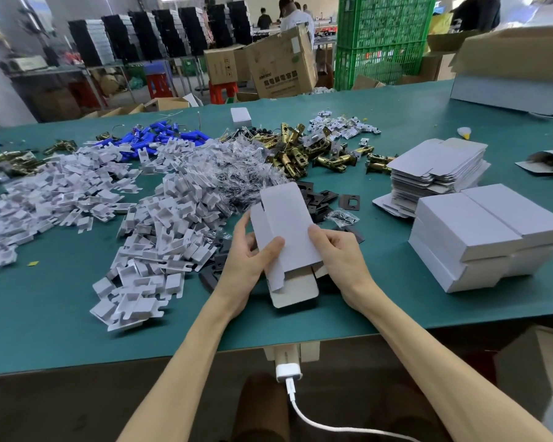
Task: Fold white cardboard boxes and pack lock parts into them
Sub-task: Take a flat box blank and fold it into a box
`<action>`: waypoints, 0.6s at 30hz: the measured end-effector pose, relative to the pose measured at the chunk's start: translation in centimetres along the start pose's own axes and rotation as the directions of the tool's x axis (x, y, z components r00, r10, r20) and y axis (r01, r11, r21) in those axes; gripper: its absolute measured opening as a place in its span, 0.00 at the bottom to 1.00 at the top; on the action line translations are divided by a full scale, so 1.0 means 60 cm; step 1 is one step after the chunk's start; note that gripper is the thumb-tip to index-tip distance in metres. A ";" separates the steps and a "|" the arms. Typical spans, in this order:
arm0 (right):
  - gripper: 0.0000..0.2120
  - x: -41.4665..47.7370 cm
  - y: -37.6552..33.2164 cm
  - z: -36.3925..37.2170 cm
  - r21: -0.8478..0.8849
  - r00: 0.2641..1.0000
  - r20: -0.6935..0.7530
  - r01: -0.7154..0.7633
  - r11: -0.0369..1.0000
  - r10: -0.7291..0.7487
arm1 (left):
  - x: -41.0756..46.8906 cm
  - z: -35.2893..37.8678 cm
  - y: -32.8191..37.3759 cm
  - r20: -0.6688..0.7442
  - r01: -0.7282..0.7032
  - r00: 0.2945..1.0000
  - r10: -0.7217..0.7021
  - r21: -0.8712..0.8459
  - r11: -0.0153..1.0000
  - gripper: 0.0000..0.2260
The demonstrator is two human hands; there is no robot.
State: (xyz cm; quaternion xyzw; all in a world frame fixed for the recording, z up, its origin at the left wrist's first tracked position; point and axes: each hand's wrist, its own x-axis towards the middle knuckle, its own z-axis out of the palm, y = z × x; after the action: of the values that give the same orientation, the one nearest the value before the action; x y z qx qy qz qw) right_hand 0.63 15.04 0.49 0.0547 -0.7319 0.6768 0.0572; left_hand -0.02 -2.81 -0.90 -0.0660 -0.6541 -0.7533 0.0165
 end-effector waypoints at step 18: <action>0.21 0.002 0.002 -0.002 0.151 0.998 0.062 -0.032 0.988 0.023 | -0.010 0.006 0.012 0.121 0.008 0.992 -0.029 0.169 0.986 0.18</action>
State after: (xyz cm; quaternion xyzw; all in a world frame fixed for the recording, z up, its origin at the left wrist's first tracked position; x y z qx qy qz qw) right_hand 0.47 15.15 0.38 0.0690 -0.6802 0.7294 0.0217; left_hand 0.72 -2.58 -0.19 -0.1048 -0.7156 -0.6901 -0.0254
